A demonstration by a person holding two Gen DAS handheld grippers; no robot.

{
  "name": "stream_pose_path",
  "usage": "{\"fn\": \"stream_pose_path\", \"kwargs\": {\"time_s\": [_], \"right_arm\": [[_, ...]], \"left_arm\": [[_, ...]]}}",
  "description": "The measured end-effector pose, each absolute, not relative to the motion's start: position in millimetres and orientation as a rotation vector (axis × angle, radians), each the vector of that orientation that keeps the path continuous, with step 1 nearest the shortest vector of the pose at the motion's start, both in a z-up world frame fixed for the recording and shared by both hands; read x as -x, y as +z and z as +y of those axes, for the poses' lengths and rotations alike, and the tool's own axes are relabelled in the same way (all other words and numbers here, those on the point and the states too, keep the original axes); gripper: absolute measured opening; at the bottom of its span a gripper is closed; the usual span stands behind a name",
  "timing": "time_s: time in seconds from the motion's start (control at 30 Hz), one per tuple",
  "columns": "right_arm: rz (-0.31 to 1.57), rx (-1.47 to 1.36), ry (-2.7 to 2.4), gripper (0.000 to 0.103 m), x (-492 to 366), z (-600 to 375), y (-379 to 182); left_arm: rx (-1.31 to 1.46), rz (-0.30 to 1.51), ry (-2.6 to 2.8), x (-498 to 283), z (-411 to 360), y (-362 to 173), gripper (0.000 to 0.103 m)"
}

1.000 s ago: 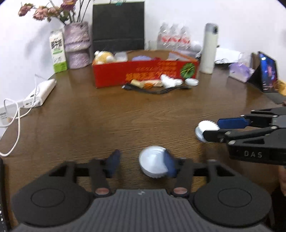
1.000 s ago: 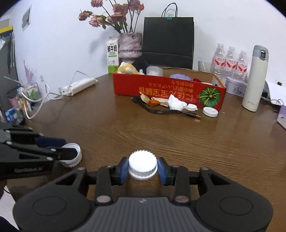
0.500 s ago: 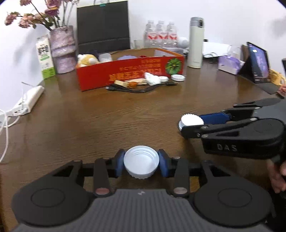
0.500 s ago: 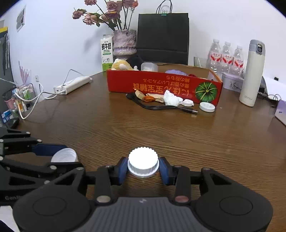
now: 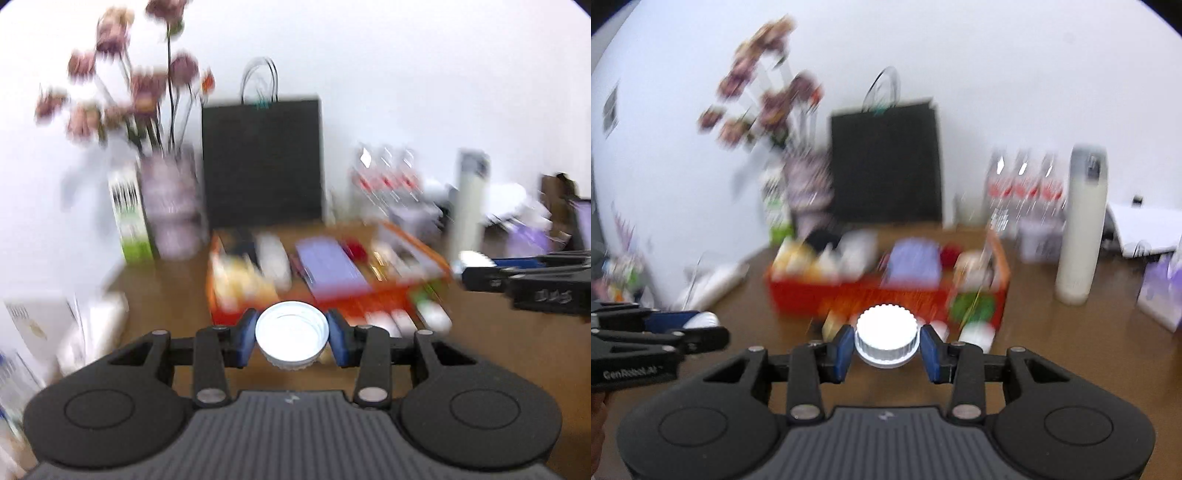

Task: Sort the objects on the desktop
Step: 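Carry the left tool's cap into the red box while the right tool carries its cap there, then open both tools over the box and pull them back toward the table items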

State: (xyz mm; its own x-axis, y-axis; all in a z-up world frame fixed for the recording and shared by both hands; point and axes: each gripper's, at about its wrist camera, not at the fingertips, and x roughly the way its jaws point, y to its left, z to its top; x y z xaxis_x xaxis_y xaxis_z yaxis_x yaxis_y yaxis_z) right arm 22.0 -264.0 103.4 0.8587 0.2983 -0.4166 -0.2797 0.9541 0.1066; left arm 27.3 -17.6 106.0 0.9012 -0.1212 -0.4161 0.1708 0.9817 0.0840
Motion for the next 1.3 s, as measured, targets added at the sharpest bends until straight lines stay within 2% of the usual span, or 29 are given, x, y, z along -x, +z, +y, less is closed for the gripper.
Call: {"fn": "stream_pose_path", "kwargs": {"time_s": [0.13, 0.3, 0.4, 0.5, 0.53, 0.57, 0.63, 0.7, 0.8, 0.87, 0.97, 1.17, 1.3], "right_arm": [[0.470, -0.108, 0.270, 0.038, -119, -275, 137], [0.670, -0.151, 0.221, 0.038, -243, -268, 108], [0.751, -0.141, 0.227, 0.038, -292, -256, 81], [0.740, -0.057, 0.122, 0.039, -333, -251, 57], [0.750, -0.054, 0.084, 0.038, -345, -254, 48], [0.789, -0.070, 0.060, 0.042, -354, -256, 44], [0.832, -0.139, 0.055, 0.053, -357, -265, 46], [0.791, -0.178, 0.091, 0.069, -345, -269, 51], [0.758, -0.138, 0.087, 0.072, -321, -265, 64], [0.737, -0.139, 0.102, 0.072, -293, -265, 73], [0.694, -0.170, 0.171, 0.082, -238, -271, 81], [0.672, -0.144, 0.235, 0.083, -124, -261, 64], [0.686, -0.039, 0.287, 0.083, -53, -250, 36]], "left_arm": [[-0.050, 0.554, -0.236, -139, -34, 128, 0.041], [-0.027, 0.784, -0.211, -258, -57, 88, 0.041], [-0.023, 0.823, -0.172, -290, -58, 65, 0.041], [-0.010, 0.794, -0.122, -307, -56, 55, 0.042], [-0.010, 0.784, -0.130, -307, -56, 55, 0.050], [-0.006, 0.764, -0.156, -304, -56, 57, 0.066], [-0.008, 0.709, -0.169, -296, -52, 63, 0.080], [-0.027, 0.679, -0.148, -286, -50, 71, 0.080], [0.003, 0.676, -0.108, -260, -44, 85, 0.080], [0.063, 0.665, -0.092, -228, -37, 90, 0.086], [0.119, 0.635, -0.131, -160, -28, 89, 0.095], [0.051, 0.554, -0.174, -37, -17, 67, 0.103], [0.025, 0.606, -0.162, 11, -6, 33, 0.103]]}}
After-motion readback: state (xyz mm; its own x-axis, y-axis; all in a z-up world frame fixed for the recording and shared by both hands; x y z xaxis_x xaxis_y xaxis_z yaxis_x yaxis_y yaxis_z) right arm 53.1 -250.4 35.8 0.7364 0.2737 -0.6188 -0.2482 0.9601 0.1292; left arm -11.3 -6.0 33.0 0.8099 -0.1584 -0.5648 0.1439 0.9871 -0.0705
